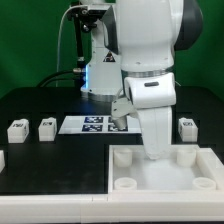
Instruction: Assemble one leg
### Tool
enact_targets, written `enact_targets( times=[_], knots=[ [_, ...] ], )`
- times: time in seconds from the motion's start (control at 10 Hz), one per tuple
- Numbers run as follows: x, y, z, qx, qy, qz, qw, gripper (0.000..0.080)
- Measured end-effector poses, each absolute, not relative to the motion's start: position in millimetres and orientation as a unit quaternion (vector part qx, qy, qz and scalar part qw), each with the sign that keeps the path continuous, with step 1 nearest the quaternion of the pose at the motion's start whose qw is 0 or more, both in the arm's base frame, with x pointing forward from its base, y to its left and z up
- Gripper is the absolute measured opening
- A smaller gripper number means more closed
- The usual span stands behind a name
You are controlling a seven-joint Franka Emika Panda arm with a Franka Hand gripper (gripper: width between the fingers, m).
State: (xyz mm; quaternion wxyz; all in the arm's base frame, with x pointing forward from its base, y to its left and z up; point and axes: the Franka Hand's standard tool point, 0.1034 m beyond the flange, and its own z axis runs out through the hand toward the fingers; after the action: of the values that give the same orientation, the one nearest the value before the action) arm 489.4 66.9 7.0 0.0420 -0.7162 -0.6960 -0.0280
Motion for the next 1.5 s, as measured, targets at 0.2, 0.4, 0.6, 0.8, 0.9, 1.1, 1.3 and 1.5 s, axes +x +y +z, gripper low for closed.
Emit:
enact_targets(
  times=[0.2, 0.4, 0.6, 0.8, 0.9, 1.1, 1.3, 1.5],
  knots=[
    [490.5, 66.1, 5.8, -0.714, -0.698, -0.03, 0.042, 0.0062],
    [490.3, 63.3, 5.4, -0.717, -0.695, -0.03, 0.041, 0.0062],
    [490.2, 62.8, 5.1, -0.718, -0.694, -0.03, 0.041, 0.0291],
    [490.2, 62.5, 5.0, -0.718, -0.694, -0.03, 0.041, 0.0428],
    [490.1, 62.4, 5.0, -0.718, -0.694, -0.03, 0.041, 0.0589],
    [490.1, 62.3, 4.9, -0.718, -0.694, -0.03, 0.041, 0.0632],
    [490.1, 62.2, 4.9, -0.718, -0.694, -0.03, 0.041, 0.0646],
    [490.2, 62.1, 4.9, -0.718, -0.694, -0.03, 0.041, 0.0649]
  ],
)
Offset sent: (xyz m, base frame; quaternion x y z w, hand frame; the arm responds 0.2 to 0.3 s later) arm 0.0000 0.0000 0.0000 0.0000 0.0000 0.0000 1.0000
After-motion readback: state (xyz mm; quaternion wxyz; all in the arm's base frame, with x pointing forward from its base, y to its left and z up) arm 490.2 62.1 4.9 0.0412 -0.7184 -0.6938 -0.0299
